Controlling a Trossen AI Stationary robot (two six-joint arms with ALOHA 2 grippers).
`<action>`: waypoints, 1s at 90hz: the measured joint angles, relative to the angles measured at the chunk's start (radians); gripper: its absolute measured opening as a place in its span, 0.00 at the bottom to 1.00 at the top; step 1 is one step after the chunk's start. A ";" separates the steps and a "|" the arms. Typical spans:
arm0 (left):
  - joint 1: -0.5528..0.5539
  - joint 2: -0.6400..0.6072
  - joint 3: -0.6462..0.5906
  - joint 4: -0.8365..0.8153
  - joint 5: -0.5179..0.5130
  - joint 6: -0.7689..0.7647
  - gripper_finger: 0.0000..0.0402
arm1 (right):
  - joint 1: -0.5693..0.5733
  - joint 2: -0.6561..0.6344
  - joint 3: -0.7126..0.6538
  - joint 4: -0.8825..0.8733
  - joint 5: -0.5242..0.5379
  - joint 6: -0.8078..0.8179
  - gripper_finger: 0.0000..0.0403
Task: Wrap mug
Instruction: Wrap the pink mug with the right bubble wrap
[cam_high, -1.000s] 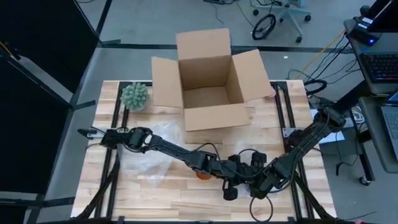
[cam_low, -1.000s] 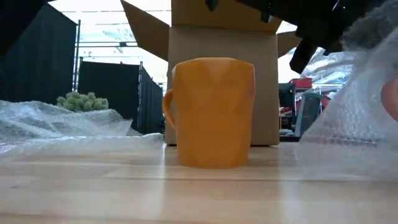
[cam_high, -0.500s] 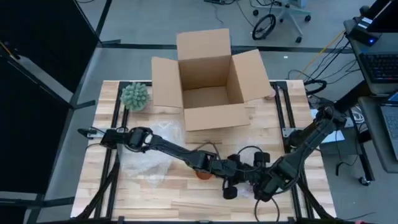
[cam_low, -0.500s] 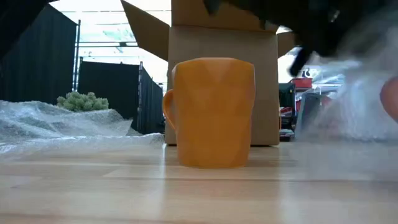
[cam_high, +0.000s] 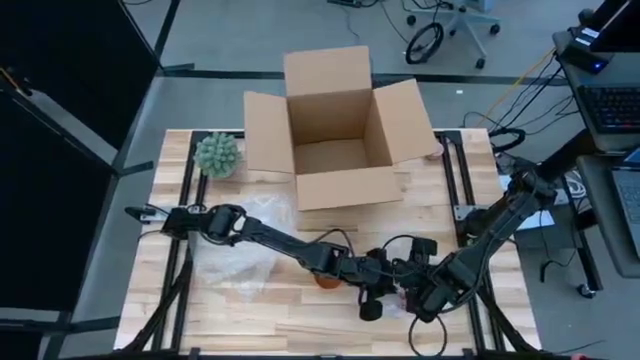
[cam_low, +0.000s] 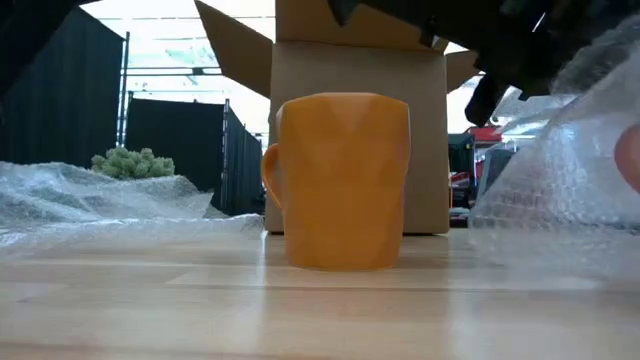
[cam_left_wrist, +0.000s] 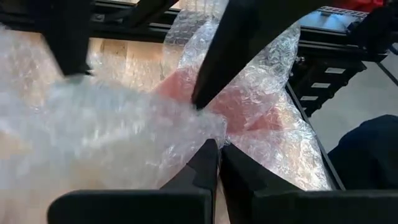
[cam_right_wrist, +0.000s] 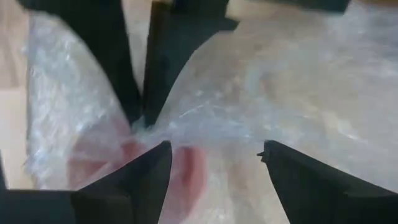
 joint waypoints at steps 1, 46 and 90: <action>0.000 0.000 0.000 0.001 0.000 0.000 0.00 | 0.000 0.000 -0.001 0.000 0.003 0.001 0.60; -0.001 0.000 -0.001 0.007 -0.001 0.002 0.00 | 0.010 -0.003 -0.125 0.133 0.027 0.083 0.60; 0.000 -0.004 -0.001 0.025 0.000 0.001 0.00 | 0.045 0.006 -0.156 0.112 -0.086 0.136 0.60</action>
